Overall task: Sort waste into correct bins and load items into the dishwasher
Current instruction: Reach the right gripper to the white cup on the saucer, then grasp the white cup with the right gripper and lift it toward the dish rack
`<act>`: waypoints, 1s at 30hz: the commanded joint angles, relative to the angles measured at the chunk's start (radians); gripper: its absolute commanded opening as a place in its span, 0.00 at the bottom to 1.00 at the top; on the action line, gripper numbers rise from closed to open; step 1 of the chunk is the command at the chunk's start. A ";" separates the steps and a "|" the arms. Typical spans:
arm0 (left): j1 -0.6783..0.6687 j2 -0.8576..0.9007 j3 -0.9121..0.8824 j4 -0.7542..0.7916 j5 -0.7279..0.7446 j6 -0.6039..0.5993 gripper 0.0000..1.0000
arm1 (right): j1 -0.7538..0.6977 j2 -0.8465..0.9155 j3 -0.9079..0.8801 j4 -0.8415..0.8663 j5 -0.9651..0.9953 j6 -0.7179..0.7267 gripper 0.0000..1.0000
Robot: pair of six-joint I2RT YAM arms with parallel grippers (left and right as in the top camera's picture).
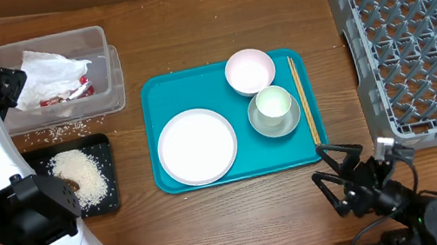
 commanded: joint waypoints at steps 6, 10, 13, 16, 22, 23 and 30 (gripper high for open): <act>-0.007 -0.019 -0.002 -0.003 -0.002 -0.014 1.00 | -0.020 0.038 0.204 -0.059 0.106 0.153 0.99; -0.007 -0.019 -0.002 -0.003 -0.002 -0.014 1.00 | -0.028 0.233 0.490 -0.438 0.145 -0.134 0.99; -0.007 -0.019 -0.002 -0.003 -0.002 -0.014 1.00 | -0.026 0.451 0.738 -0.695 0.173 -0.361 0.99; -0.007 -0.019 -0.002 -0.003 -0.002 -0.014 1.00 | -0.003 0.676 1.004 -0.981 0.306 -0.562 0.99; -0.007 -0.019 -0.002 -0.003 -0.002 -0.014 1.00 | 0.204 1.160 1.514 -1.485 0.752 -0.642 1.00; -0.007 -0.019 -0.002 -0.003 -0.002 -0.014 1.00 | 0.244 1.220 1.564 -1.524 0.805 -0.642 1.00; -0.007 -0.019 -0.002 -0.003 -0.002 -0.014 1.00 | 0.436 1.519 1.628 -1.415 0.803 -0.664 1.00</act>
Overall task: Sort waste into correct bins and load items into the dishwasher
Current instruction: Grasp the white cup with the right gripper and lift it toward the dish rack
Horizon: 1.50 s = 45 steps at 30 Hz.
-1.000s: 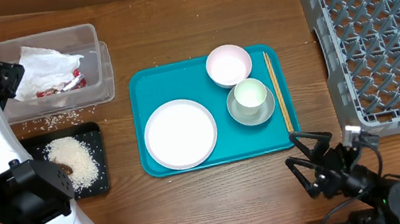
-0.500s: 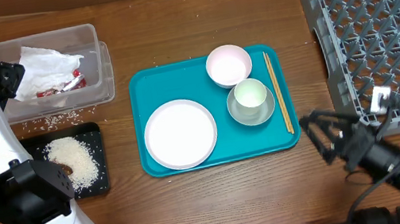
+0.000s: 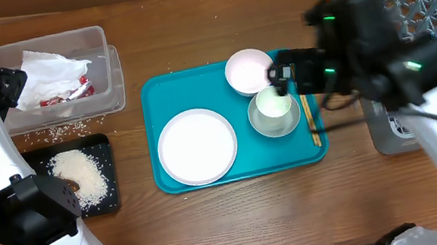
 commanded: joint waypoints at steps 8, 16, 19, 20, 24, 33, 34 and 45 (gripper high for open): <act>-0.007 -0.019 0.000 -0.003 -0.007 -0.013 1.00 | 0.077 0.316 0.026 0.119 0.125 0.068 0.62; -0.007 -0.019 0.000 -0.003 -0.007 -0.013 1.00 | 0.107 0.449 0.021 0.106 0.164 0.087 0.62; -0.007 -0.019 0.000 -0.003 -0.007 -0.013 1.00 | 0.122 0.489 0.021 0.098 0.185 0.087 0.62; -0.007 -0.019 0.000 -0.003 -0.007 -0.013 1.00 | 0.129 0.501 0.021 0.095 0.199 0.088 0.61; -0.006 -0.019 0.000 -0.003 -0.007 -0.013 1.00 | 0.147 0.531 0.021 0.095 0.228 0.107 0.53; -0.008 -0.019 0.000 -0.003 -0.007 -0.013 1.00 | 0.169 0.536 0.021 0.081 0.264 0.129 0.22; -0.008 -0.019 0.000 -0.003 -0.007 -0.013 1.00 | 0.170 0.536 0.021 0.079 0.264 0.129 0.19; -0.008 -0.019 0.000 -0.003 -0.007 -0.013 1.00 | 0.155 0.475 0.090 -0.017 0.249 0.124 0.04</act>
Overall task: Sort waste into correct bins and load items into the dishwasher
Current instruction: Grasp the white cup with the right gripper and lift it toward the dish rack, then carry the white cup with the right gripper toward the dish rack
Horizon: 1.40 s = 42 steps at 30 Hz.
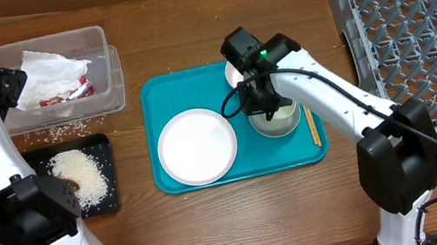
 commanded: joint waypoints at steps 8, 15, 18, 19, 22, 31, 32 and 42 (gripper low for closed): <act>-0.009 -0.019 0.000 -0.003 -0.007 -0.013 1.00 | -0.127 -0.152 0.364 -0.259 -0.001 -0.052 0.04; -0.008 -0.019 0.000 -0.003 -0.007 -0.013 1.00 | -0.486 -0.205 0.584 -0.396 -0.026 -0.131 0.04; -0.008 -0.019 0.000 -0.003 -0.007 -0.013 1.00 | -0.686 -0.207 0.583 -0.387 -0.132 -0.131 0.04; -0.008 -0.019 0.000 -0.003 -0.007 -0.013 1.00 | -0.750 -0.205 0.581 -0.377 -0.187 -0.131 0.04; -0.008 -0.019 0.000 -0.003 -0.007 -0.013 1.00 | -0.969 -0.194 0.574 -0.309 -0.436 -0.174 0.04; -0.008 -0.019 0.000 -0.003 -0.007 -0.013 1.00 | -1.340 -0.151 0.495 -0.042 -0.900 -0.261 0.04; -0.009 -0.019 0.000 -0.003 -0.007 -0.013 1.00 | -1.350 -0.145 0.481 -0.018 -0.900 -0.261 0.04; -0.009 -0.019 0.000 -0.003 -0.007 -0.013 1.00 | -1.423 -0.027 0.282 0.433 -0.962 -0.257 0.04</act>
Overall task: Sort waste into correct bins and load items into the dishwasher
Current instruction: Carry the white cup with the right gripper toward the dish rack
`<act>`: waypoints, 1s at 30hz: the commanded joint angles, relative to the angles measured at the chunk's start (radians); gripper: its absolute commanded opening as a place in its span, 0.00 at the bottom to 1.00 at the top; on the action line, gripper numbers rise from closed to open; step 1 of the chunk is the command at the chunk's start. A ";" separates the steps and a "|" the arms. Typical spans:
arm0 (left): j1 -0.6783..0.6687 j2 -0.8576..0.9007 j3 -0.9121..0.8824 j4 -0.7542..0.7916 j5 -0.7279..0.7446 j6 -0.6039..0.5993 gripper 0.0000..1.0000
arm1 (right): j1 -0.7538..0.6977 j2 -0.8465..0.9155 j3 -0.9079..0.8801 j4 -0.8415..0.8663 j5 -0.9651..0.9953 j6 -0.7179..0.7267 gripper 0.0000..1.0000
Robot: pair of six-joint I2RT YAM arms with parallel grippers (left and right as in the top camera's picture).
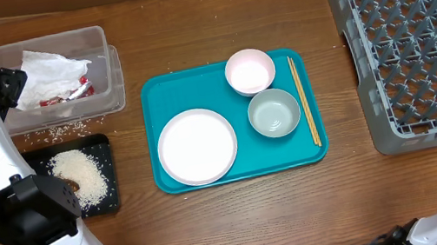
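Observation:
A teal tray [148, 94] holds a white plate [197, 146], a pink bowl [249, 71], an empty green bowl [274, 114] and a pair of chopsticks [304, 100] along its right side. The grey dish rack [416, 38] stands at the right with nothing visible in it. My left arm runs up the left edge, and its gripper [9, 87] sits at the left wall of the clear bin [105, 70]; its fingers do not show. Of my right arm only a white piece shows at the bottom right, with the gripper out of view.
The clear bin holds crumpled white paper [48, 70] and a red wrapper. A black tray [108, 201] with a heap of rice [81, 173] lies below it. Loose rice grains [61, 130] are scattered on the wooden table between them.
My right arm was stretched over the tray with its gripper down on the cup in the green bowl. Now the arm is almost out of view, and the cup is gone from the bowl.
A pale cup stood in the green bowl while my right gripper was open near the table's front edge. The arm then appeared over the tray's right side, then had its gripper on the cup. Now the bowl is empty and the cup is out of sight. The left arm stayed put.

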 commanded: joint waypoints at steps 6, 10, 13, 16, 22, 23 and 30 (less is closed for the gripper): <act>-0.009 -0.019 0.000 -0.003 -0.007 -0.013 1.00 | -0.035 0.167 -0.106 0.307 -0.014 -0.006 0.04; -0.009 -0.019 0.000 -0.003 -0.007 -0.013 1.00 | -0.060 0.226 -0.106 0.365 0.029 0.017 0.04; -0.009 -0.019 0.000 -0.003 -0.007 -0.013 1.00 | -0.094 0.261 -0.106 0.395 0.017 0.019 0.04; -0.008 -0.019 0.000 -0.003 -0.007 -0.013 1.00 | -0.122 0.283 -0.106 0.399 -0.006 0.019 0.04; -0.009 -0.019 0.000 -0.003 -0.007 -0.013 1.00 | -0.168 0.338 -0.106 0.414 -0.105 0.021 0.04; -0.009 -0.019 0.000 -0.003 -0.007 -0.013 1.00 | -0.175 0.344 -0.106 0.413 -0.113 0.039 0.04; -0.008 -0.019 0.000 -0.003 -0.007 -0.013 1.00 | -0.205 0.352 -0.106 0.379 -0.113 0.095 0.04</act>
